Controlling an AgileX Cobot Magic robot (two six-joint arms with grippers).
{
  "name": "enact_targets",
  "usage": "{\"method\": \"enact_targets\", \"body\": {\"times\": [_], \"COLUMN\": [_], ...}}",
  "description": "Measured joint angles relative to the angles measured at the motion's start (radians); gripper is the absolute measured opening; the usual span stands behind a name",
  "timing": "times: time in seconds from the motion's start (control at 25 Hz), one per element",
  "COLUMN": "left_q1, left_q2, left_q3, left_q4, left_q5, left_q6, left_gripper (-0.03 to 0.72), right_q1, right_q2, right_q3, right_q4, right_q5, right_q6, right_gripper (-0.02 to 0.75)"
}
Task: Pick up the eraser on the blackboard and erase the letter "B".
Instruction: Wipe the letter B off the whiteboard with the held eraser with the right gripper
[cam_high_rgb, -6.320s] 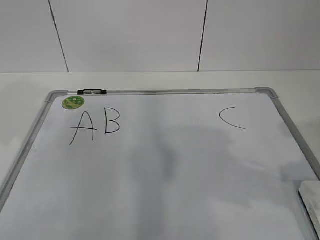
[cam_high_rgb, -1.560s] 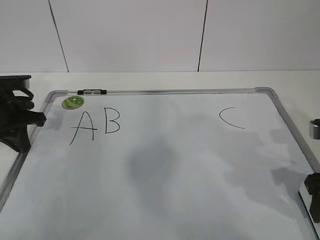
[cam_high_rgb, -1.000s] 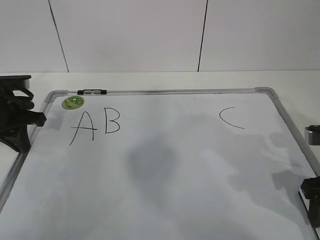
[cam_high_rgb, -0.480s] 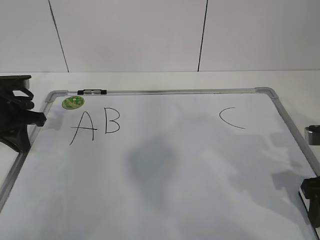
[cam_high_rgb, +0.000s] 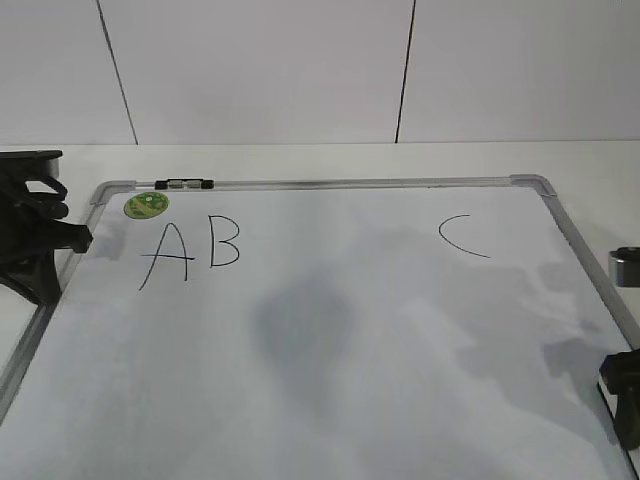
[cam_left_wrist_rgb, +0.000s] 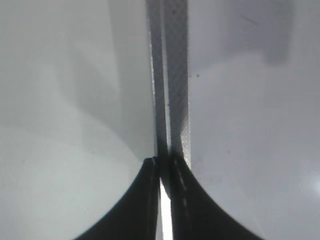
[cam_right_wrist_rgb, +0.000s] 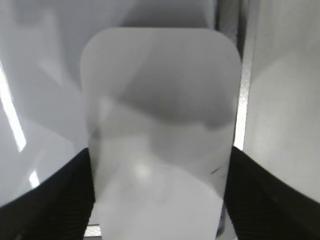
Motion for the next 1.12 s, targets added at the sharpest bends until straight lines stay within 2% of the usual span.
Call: {"method": "enact_targets", "body": {"times": [0.8, 1.12], "left_q1": [0.000, 0.000], "left_q2": [0.000, 0.000], "left_q3": [0.000, 0.000], "left_q4": [0.000, 0.000], "left_q5": [0.002, 0.002], "left_q6": [0.000, 0.000], "left_gripper": [0.020, 0.020], "right_q1": [0.000, 0.000], "right_q2": [0.026, 0.048], "right_q3": [0.000, -0.002], "right_q4": [0.000, 0.000], "right_q5": [-0.005, 0.006], "right_q6": [0.009, 0.009], "right_gripper": [0.597, 0.563]}}
